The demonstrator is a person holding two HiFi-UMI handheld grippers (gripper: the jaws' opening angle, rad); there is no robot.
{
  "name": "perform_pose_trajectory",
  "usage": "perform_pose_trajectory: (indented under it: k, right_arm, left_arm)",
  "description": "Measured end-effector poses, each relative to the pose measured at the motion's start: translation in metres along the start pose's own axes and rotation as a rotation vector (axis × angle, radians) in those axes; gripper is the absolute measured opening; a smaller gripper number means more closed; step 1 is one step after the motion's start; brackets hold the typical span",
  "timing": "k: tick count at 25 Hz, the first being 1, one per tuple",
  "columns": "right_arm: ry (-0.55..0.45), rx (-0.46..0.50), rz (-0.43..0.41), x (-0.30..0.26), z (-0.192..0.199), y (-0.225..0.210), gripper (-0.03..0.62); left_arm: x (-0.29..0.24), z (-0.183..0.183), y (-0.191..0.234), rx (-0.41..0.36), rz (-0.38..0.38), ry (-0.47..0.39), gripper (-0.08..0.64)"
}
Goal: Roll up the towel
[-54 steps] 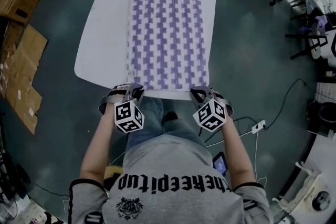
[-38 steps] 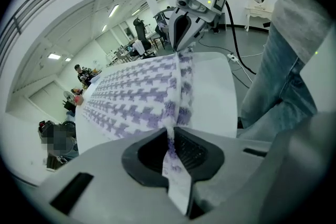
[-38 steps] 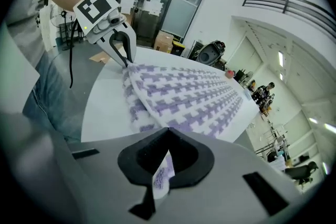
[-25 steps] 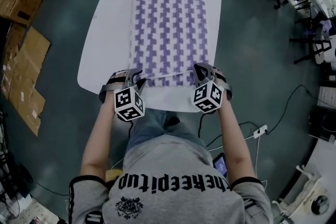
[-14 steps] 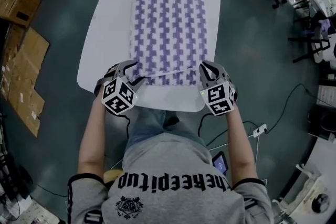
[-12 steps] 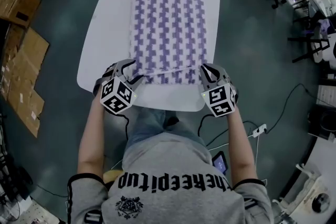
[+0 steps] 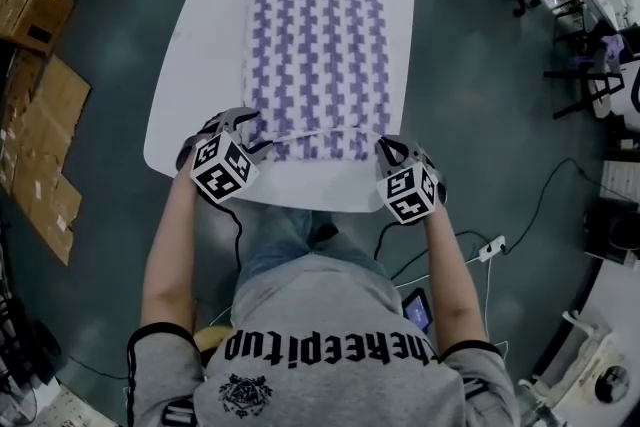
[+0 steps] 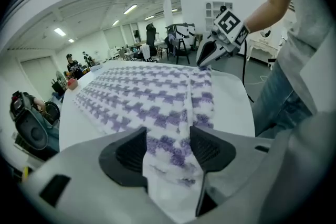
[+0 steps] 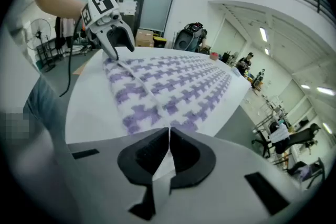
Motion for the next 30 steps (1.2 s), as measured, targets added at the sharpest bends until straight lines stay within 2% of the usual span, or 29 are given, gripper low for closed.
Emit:
perform_pose_trajectory:
  k: [4,8,10,13,16,18,22,23,24,26,28,30]
  right_arm:
    - [0.015,-0.034,0.132,-0.006,0.002,-0.019,0.005]
    - [-0.005,-0.043,0.138,-0.007,-0.003,-0.027,0.003]
    - [-0.055,-0.048,0.121,0.001,-0.009,-0.024,0.003]
    - [-0.126,-0.013,0.014,0.015,-0.017,-0.008,0.003]
    - [-0.060,0.062,-0.091,0.005,-0.011,0.013,0.005]
    - [-0.009,0.074,-0.084,-0.008,-0.005,0.018,0.003]
    - [0.033,0.015,-0.040,-0.023,-0.003,0.008,0.003]
    - [0.036,0.011,-0.035,-0.024,-0.004,0.007,0.003]
    - [0.038,0.011,-0.032,-0.025,-0.005,0.006,0.003]
    - [0.037,0.014,-0.027,-0.024,-0.006,0.005,0.003]
    - [0.037,0.013,-0.026,-0.024,-0.006,0.004,0.003]
    - [0.037,0.011,-0.030,-0.025,-0.007,0.004,0.003]
  left_arm:
    - [0.013,0.002,0.009,0.087,-0.082,-0.091,0.239]
    - [0.023,0.009,0.013,0.199,-0.108,-0.184,0.239]
    - [0.025,0.009,0.012,0.210,-0.071,-0.193,0.239]
    - [0.012,0.009,0.004,0.128,-0.022,-0.142,0.241]
    - [0.003,0.008,0.002,0.096,-0.033,-0.113,0.241]
    - [0.005,0.009,0.009,0.143,-0.058,-0.146,0.241]
    - [0.025,0.009,0.033,0.310,-0.084,-0.235,0.241]
    - [0.031,0.010,0.038,0.320,-0.103,-0.242,0.241]
    - [0.036,0.010,0.040,0.301,-0.125,-0.244,0.239]
    - [0.046,0.005,0.030,0.178,-0.109,-0.252,0.238]
    - [0.051,-0.005,0.001,0.040,0.025,-0.267,0.230]
    - [0.049,-0.012,-0.030,-0.027,0.188,-0.253,0.229]
Point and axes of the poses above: the fingertips, and each gripper's own axes: x backward along the fingers, y to its left, z out of its underside, the point moved 10 cm from there along x, backward along the fingers, and after that the axes turned 7 degrees about -x, right-handed, at the moved point
